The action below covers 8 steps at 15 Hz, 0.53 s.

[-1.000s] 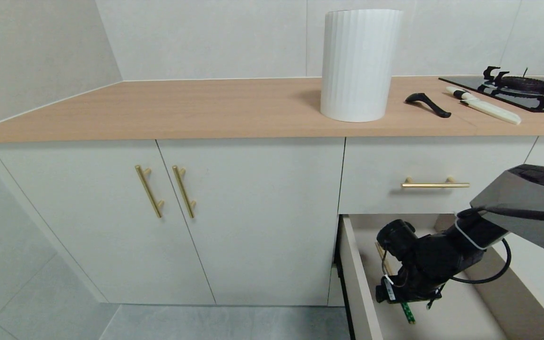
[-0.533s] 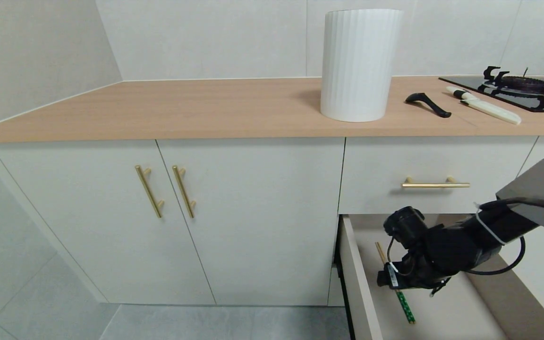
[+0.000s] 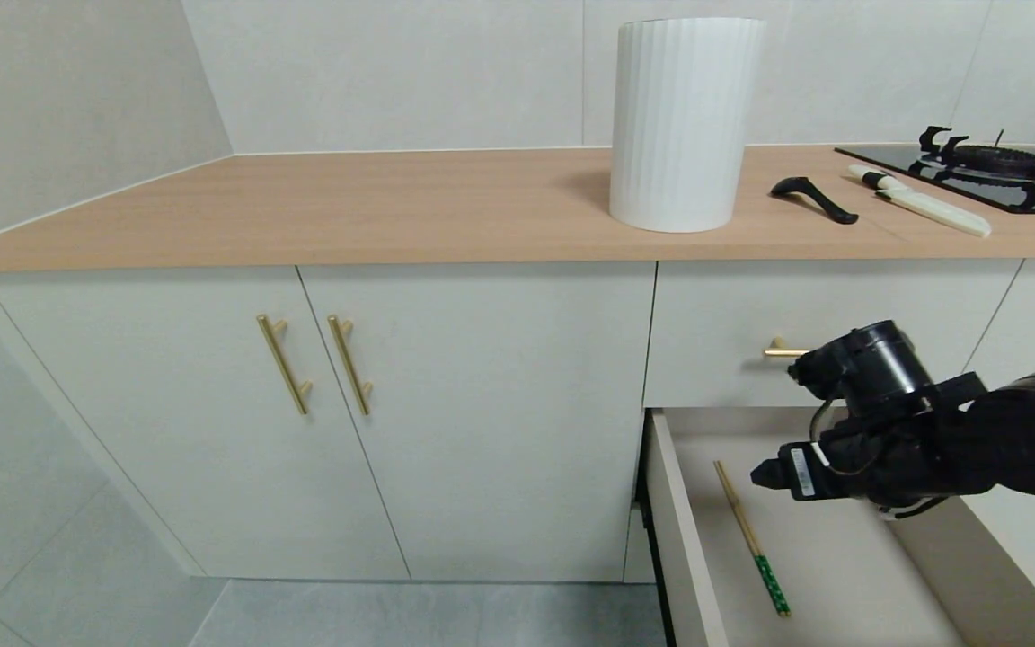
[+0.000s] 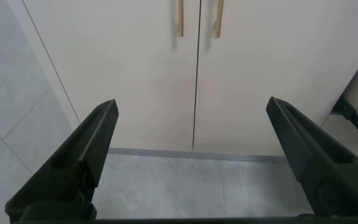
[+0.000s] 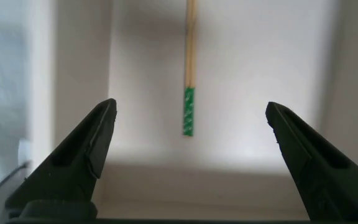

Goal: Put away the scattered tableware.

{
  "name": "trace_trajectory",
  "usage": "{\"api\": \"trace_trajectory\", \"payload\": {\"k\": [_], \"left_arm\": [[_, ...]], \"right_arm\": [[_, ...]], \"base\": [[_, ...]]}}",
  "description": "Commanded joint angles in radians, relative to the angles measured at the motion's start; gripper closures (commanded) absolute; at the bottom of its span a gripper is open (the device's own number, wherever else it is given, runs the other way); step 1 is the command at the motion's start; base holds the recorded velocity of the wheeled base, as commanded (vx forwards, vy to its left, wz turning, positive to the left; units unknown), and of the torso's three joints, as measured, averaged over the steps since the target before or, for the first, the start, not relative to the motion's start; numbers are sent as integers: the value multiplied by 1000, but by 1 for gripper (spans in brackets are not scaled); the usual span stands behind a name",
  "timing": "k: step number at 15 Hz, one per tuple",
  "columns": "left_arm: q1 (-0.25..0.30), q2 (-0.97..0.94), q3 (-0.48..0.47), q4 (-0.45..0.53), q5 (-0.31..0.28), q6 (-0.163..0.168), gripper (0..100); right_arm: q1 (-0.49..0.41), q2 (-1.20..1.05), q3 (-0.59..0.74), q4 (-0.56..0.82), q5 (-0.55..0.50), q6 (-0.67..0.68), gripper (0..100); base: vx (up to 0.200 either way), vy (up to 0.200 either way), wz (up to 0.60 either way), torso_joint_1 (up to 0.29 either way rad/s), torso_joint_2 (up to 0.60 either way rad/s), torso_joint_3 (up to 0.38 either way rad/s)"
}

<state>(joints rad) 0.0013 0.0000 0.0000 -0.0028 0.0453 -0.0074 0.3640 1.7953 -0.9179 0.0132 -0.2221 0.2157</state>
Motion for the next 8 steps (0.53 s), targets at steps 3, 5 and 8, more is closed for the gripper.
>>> {"api": "trace_trajectory", "payload": {"k": [3,5,8], "left_arm": [[0,0,0,0,1,0,0],[0,0,0,0,1,0,0],[0,0,0,0,1,0,0]], "right_arm": [[-23,-232,25,51,6,-58,0],[-23,-254,24,64,6,-58,0],[-23,-290,25,64,6,-85,0]], "base": [[0,0,0,0,0,0],[0,0,0,17,-185,-178],[0,0,0,41,-258,-333]]}}
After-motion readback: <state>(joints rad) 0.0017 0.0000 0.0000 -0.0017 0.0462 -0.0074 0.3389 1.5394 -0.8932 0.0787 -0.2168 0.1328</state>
